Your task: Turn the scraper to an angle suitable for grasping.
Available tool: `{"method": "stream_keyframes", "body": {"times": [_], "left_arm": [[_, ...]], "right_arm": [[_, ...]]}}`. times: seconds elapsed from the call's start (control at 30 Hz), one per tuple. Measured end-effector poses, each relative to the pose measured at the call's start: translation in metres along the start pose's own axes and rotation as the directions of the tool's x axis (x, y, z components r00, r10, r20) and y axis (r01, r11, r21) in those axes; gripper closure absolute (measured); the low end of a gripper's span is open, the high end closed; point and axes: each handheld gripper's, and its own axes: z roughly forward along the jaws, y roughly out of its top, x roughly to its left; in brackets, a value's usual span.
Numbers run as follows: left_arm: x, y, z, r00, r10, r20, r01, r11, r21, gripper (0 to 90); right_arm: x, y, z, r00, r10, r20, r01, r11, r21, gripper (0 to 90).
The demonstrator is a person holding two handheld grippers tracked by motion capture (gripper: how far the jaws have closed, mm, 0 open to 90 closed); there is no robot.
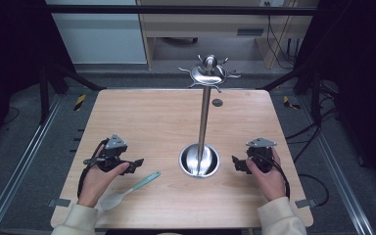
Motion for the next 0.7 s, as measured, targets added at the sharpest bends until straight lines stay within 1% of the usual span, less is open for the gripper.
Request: {"method": "stream_keyframes", "body": {"times": [0.1, 0.13, 0.17, 0.2, 0.23, 0.27, 0.33, 0.37, 0.43, 0.47, 0.5, 0.53, 0.57, 0.6, 0.63, 0.67, 0.7], "left_arm": [[-0.002, 0.0, 0.001, 1.0, -0.003, 0.006, 0.003, 1.0, 0.001, 16.9], [-0.004, 0.001, 0.003, 0.9999, 0.007, 0.009, -0.007, 0.9999, 0.01, 18.3], [-0.006, 0.001, 0.003, 0.9999, 0.011, 0.012, -0.012, 0.9998, 0.017, 19.5], [-0.007, 0.001, 0.004, 0.9997, 0.024, 0.006, -0.024, 0.9994, 0.023, 23.4], [-0.007, 0.001, 0.004, 0.9997, 0.024, 0.006, -0.024, 0.9994, 0.023, 27.1], [-0.01, 0.002, 0.005, 0.9983, 0.057, 0.011, -0.057, 0.9969, 0.055, 29.7], [-0.015, 0.002, 0.006, 0.9961, 0.086, 0.021, -0.087, 0.9931, 0.078, 41.2], [-0.017, 0.001, 0.007, 0.9946, 0.098, 0.033, -0.101, 0.9905, 0.093, 45.9], [-0.022, 0.0, 0.01, 0.9902, 0.131, 0.048, -0.136, 0.9836, 0.118, 57.1], [-0.024, 0.0, 0.011, 0.9881, 0.142, 0.061, -0.148, 0.981, 0.125, 62.2], [-0.024, 0.0, 0.011, 0.9881, 0.142, 0.061, -0.148, 0.981, 0.125, 67.9], [-0.028, -0.001, 0.013, 0.9845, 0.153, 0.085, -0.164, 0.9777, 0.132, 71.4], [-0.029, -0.001, 0.015, 0.9829, 0.159, 0.093, -0.17, 0.9764, 0.133, 75.1], [-0.029, -0.001, 0.015, 0.9829, 0.159, 0.093, -0.17, 0.9764, 0.133, 78.6], [-0.03, -0.001, 0.016, 0.982, 0.16, 0.101, -0.173, 0.9755, 0.136, 78.6], [-0.032, -0.002, 0.018, 0.9794, 0.166, 0.116, -0.182, 0.9722, 0.148, 84.8], [-0.032, -0.002, 0.019, 0.9792, 0.161, 0.123, -0.18, 0.9713, 0.156, 87.1]], "right_arm": [[0.0, 0.0, 0.0, 1.0, 0.0, -0.008, 0.0, 1.0, 0.002, 8.9], [-0.001, 0.0, 0.001, 0.9999, -0.008, -0.007, 0.008, 1.0, 0.002, 8.9], [-0.001, 0.0, 0.001, 1.0, -0.003, -0.007, 0.003, 1.0, 0.006, 8.9], [-0.001, 0.0, 0.002, 1.0, 0.001, -0.006, -0.001, 1.0, 0.006, 8.9], [-0.001, 0.0, 0.002, 1.0, 0.001, -0.006, -0.001, 1.0, 0.006, 8.9], [-0.002, 0.0, 0.002, 1.0, -0.002, -0.007, 0.002, 1.0, 0.004, 8.9], [-0.002, 0.001, 0.002, 1.0, 0.004, -0.007, -0.004, 1.0, 0.007, 8.9], [-0.001, 0.001, 0.002, 1.0, 0.003, -0.007, -0.003, 1.0, 0.007, 8.9], [-0.001, 0.001, 0.001, 1.0, -0.005, -0.007, 0.005, 1.0, 0.008, 8.9], [-0.001, 0.0, 0.001, 1.0, -0.001, -0.008, 0.001, 1.0, 0.01, 8.9], [-0.001, 0.0, 0.002, 1.0, -0.006, -0.005, 0.006, 0.9999, 0.009, 8.9], [-0.001, 0.0, 0.002, 1.0, -0.005, -0.005, 0.005, 0.9999, 0.01, 8.9], [-0.001, 0.0, 0.002, 1.0, -0.006, -0.005, 0.006, 0.9999, 0.013, 8.9], [-0.001, 0.0, 0.002, 1.0, -0.005, -0.005, 0.005, 0.9999, 0.012, 8.9], [-0.001, 0.0, 0.002, 1.0, -0.005, -0.005, 0.005, 0.9999, 0.012, 8.9], [-0.001, 0.0, 0.002, 1.0, -0.007, -0.003, 0.007, 0.9999, 0.014, 8.9], [-0.001, 0.0, 0.003, 1.0, -0.008, -0.004, 0.008, 0.9999, 0.014, 8.9]]}}
